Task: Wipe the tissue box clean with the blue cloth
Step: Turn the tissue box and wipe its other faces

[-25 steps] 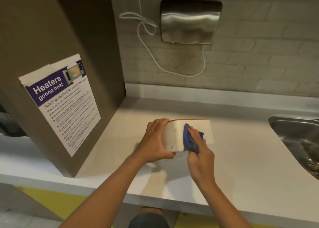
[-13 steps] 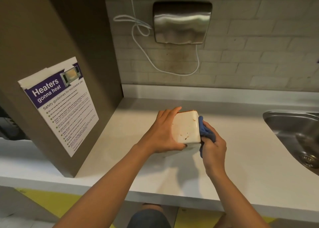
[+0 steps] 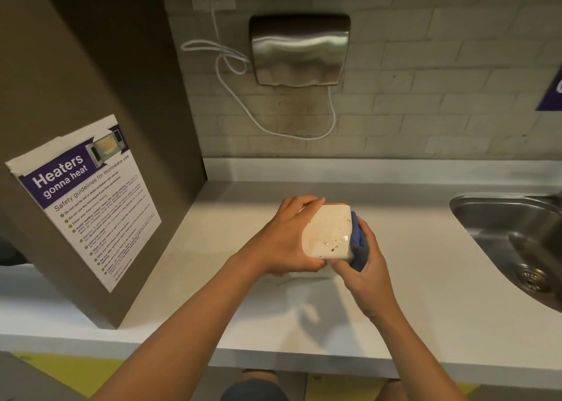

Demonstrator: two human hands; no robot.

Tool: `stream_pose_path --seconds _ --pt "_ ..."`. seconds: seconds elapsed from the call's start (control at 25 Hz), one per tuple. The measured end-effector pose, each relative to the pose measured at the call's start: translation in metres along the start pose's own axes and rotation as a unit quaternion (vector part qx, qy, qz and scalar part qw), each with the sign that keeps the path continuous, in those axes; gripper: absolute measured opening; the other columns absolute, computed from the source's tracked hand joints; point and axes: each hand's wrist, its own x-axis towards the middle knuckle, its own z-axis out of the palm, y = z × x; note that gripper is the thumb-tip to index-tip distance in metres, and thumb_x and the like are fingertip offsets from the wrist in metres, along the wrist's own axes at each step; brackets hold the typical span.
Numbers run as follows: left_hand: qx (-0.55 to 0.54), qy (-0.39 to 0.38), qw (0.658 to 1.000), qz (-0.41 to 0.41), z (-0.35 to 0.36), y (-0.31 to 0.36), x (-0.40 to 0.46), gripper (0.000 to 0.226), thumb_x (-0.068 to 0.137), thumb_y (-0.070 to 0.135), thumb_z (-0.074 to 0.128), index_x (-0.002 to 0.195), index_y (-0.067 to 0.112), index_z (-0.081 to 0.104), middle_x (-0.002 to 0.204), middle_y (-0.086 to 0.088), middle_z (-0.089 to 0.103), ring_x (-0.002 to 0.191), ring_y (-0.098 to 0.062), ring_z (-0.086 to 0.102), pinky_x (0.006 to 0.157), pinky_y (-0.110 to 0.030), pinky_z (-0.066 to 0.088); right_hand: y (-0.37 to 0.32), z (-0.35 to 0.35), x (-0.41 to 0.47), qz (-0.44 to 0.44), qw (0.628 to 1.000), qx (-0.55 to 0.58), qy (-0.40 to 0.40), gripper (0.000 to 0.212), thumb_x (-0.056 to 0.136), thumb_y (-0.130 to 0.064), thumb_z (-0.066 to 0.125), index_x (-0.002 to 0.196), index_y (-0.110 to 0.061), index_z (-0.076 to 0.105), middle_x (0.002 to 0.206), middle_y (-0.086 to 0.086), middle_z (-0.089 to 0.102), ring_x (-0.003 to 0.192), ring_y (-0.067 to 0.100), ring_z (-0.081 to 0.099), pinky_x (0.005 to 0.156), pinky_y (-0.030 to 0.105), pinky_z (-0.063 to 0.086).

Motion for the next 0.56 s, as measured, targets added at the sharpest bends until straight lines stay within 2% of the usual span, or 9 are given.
stream_pose_path --seconds 0.12,0.24,0.32,0.4,0.44,0.56 --pt "-0.034 -0.041 0.998 -0.022 -0.005 -0.008 -0.004 0.131 0.063 0.054 0.091 0.161 0.027 0.008 0.162 0.017 0.006 0.149 -0.004 0.013 0.118 -0.021 0.024 0.001 -0.009 -0.006 -0.002 1.0 0.007 0.011 0.081 0.073 -0.023 0.073 0.145 -0.03 0.036 0.14 -0.014 0.049 0.126 0.008 0.049 0.087 0.026 0.053" --pt "-0.07 -0.058 0.995 -0.048 -0.003 -0.017 -0.012 0.132 0.06 0.049 0.094 0.157 0.031 0.007 0.154 0.019 0.017 0.138 -0.002 0.027 0.112 -0.021 0.032 0.004 -0.007 -0.009 0.009 1.0 0.005 0.013 0.079 0.076 -0.018 0.07 0.145 -0.033 0.035 0.139 -0.015 0.049 0.124 0.007 0.05 0.084 0.028 0.055" --pt "-0.095 -0.049 0.992 -0.06 0.001 -0.017 -0.016 0.127 0.059 0.043 0.095 0.153 0.035 0.01 0.147 0.018 0.027 0.128 0.002 0.036 0.107 -0.019 0.038 0.002 -0.007 -0.009 0.018 1.0 0.003 -0.005 0.077 0.078 -0.016 0.066 0.145 -0.036 0.033 0.139 -0.012 0.05 0.106 0.005 0.058 0.072 0.024 0.054" --pt "-0.112 -0.031 0.991 -0.072 0.004 -0.017 -0.017 0.117 0.058 0.04 0.094 0.147 0.038 0.017 0.139 0.019 0.034 0.121 0.005 0.042 0.101 -0.021 0.044 -0.001 -0.011 -0.009 0.034 0.999 -0.001 -0.023 0.075 0.079 -0.012 0.055 0.146 -0.038 0.032 0.132 -0.007 0.057 0.077 0.001 0.055 0.057 0.018 0.045" --pt "-0.114 -0.021 0.991 -0.073 0.006 -0.017 -0.017 0.113 0.057 0.04 0.094 0.144 0.039 0.021 0.135 0.02 0.037 0.122 0.006 0.042 0.099 -0.023 0.047 -0.002 -0.013 -0.009 0.049 0.999 -0.004 -0.02 0.074 0.079 -0.012 0.05 0.145 -0.039 0.033 0.125 -0.005 0.06 0.072 0.002 0.054 0.054 0.018 0.043" --pt "-0.115 -0.003 0.991 -0.067 0.009 -0.016 -0.018 0.109 0.055 0.04 0.095 0.139 0.038 0.026 0.133 0.018 0.039 0.121 0.003 0.044 0.099 -0.026 0.048 -0.004 -0.018 -0.007 0.095 0.995 0.006 0.025 0.063 0.085 -0.007 0.044 0.138 -0.041 0.046 0.116 -0.002 0.064 0.092 0.009 0.059 0.061 0.019 0.049"
